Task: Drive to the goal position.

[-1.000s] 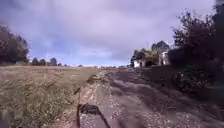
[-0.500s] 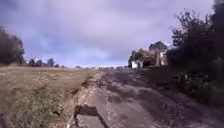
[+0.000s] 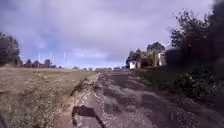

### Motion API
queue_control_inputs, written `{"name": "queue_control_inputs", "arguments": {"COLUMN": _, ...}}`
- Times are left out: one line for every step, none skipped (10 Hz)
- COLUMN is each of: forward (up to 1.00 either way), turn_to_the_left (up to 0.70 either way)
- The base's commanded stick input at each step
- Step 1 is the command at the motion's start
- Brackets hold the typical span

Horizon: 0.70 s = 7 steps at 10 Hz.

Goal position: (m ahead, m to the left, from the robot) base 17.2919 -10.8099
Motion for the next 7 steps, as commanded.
{"name": "queue_control_inputs", "arguments": {"forward": 0.70, "turn_to_the_left": -0.01}}
{"name": "queue_control_inputs", "arguments": {"forward": 0.70, "turn_to_the_left": 0.00}}
{"name": "queue_control_inputs", "arguments": {"forward": 0.70, "turn_to_the_left": 0.00}}
{"name": "queue_control_inputs", "arguments": {"forward": 0.70, "turn_to_the_left": 0.00}}
{"name": "queue_control_inputs", "arguments": {"forward": 0.70, "turn_to_the_left": 0.00}}
{"name": "queue_control_inputs", "arguments": {"forward": 0.70, "turn_to_the_left": 0.00}}
{"name": "queue_control_inputs", "arguments": {"forward": 0.70, "turn_to_the_left": 0.00}}
